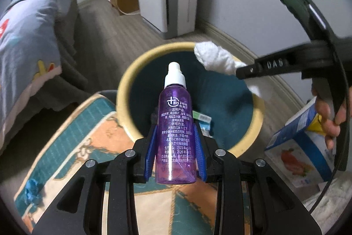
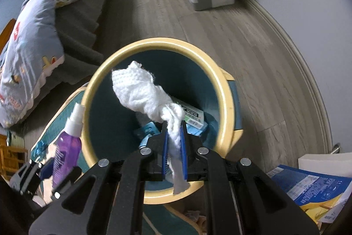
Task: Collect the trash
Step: 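Open both tools to drop the purple bottle and tissue into the bin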
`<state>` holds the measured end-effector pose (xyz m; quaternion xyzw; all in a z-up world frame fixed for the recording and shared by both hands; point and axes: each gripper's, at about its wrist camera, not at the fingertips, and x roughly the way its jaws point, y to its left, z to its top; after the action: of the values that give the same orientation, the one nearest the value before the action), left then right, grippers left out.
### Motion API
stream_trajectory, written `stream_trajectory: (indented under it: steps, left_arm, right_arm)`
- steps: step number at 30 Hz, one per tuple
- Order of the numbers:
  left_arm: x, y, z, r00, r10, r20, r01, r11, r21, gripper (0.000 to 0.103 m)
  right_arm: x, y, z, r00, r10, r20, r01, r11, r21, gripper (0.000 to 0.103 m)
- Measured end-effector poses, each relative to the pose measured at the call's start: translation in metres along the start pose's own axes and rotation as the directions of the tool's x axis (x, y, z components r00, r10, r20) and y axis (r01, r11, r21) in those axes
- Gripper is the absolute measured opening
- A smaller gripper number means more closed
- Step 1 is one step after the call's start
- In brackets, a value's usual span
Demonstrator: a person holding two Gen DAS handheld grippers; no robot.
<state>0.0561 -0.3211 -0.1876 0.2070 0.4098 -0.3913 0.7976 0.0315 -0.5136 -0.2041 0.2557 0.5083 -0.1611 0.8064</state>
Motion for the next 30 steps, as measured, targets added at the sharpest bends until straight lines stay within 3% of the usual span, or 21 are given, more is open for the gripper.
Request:
stream_trajectory:
  steps: [6,8,10,16,19,25,30]
  left_arm:
    - [0.018,-0.007,0.0,0.999,-0.007,-0.039,0.007,1.0,0.013,0.033]
    - [0.02,-0.006,0.0,0.999,-0.005,-0.042,0.005,1.0,0.007,0.035]
    - [0.019,-0.003,0.001,0.999,0.002,-0.039,-0.002,1.0,-0.006,0.049]
    - [0.002,0.013,-0.001,1.0,0.021,0.005,-0.021,0.997,-0.069,0.08]
    - [-0.011,0.021,-0.003,0.999,0.037,0.033,-0.034,0.995,-0.096,0.089]
    - [-0.044,0.039,-0.012,0.993,0.103,0.053,-0.096,0.988,-0.12,0.09]
    - [-0.099,0.061,-0.019,0.98,0.17,0.099,-0.16,0.982,-0.103,0.092]
  right_arm:
    - [0.001,-0.005,0.003,1.0,0.024,0.009,-0.024,1.0,0.019,0.011]
    - [0.002,-0.002,0.003,1.0,0.03,0.009,-0.03,1.0,0.008,0.018]
    - [0.0,-0.001,0.004,0.999,0.032,0.015,-0.032,0.999,0.003,0.037]
    - [-0.009,0.01,0.007,0.999,0.031,0.04,-0.031,1.0,0.001,0.076]
    - [-0.017,0.019,0.006,0.998,0.045,0.053,-0.045,0.999,0.004,0.093]
    - [-0.03,0.043,0.002,0.996,0.058,0.063,-0.055,0.998,-0.034,0.096]
    - [-0.041,0.068,-0.002,0.993,0.085,0.082,-0.08,0.995,-0.063,0.097]
